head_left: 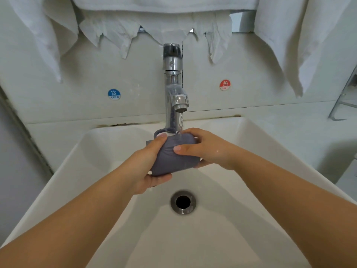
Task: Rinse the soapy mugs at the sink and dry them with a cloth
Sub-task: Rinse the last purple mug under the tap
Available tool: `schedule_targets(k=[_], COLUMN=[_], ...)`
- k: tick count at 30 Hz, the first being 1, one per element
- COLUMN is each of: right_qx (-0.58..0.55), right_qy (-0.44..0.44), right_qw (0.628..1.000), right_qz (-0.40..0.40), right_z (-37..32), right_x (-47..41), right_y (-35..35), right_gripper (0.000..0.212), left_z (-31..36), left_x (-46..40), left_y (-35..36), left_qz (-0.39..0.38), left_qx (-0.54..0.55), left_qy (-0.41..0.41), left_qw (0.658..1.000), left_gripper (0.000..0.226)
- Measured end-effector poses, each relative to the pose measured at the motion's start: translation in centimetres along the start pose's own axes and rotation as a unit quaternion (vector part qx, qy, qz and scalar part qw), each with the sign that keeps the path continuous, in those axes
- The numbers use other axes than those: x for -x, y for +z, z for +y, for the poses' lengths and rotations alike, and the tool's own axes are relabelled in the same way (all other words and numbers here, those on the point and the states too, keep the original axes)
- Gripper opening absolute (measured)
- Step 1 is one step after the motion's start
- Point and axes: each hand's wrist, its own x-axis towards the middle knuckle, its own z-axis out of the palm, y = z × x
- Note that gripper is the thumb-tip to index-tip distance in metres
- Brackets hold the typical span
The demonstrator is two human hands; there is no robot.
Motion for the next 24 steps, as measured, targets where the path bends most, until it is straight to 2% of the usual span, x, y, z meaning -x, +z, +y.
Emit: schedule_targets(k=[4, 6, 10, 16, 20, 24], right_qx=[0.059, 0.048, -0.066, -0.078, -0.076, -0.082], right_qy=[-0.053, -0.05, 0.028, -0.012, -0.034, -0.02], right_qw=[0.993, 0.995, 0.997, 0.996, 0.996, 0.992], right_qz=[0.089, 0.067, 0.013, 0.027, 0.043, 0.092], right_z=[0.1, -0.2, -0.4, -0.4, -0.4, -0.5], right_x=[0.0, 0.0, -0.3, -0.1, 0.0, -0.1], right_y=[1.8, 1.2, -0.5, -0.4, 0.6, 1.6], right_gripper=[0.055, 0.048, 0.025, 0.008, 0.015, 0.027], left_z=[-0.1, 0.2, 0.5, 0.8, 0.9, 0.9], left_x=[-0.3, -0.4, -0.9, -1.0, -1.2, -1.5], left_y=[0.1, -0.4, -1.8, -2.7, -3.0, -2.6], left_qz=[-0.007, -0.004, 0.014, 0.01, 0.033, 0.053], left_qx=[-0.022, -0.013, 0.025, -0.017, -0.004, 0.03], left_qy=[0.022, 0.028, 0.014, 0.018, 0.035, 0.062], left_qw=[1.0, 1.0, 0.999, 1.0, 0.999, 0.996], left_gripper=[0.037, 0.03, 0.023, 0.021, 0.027, 0.049])
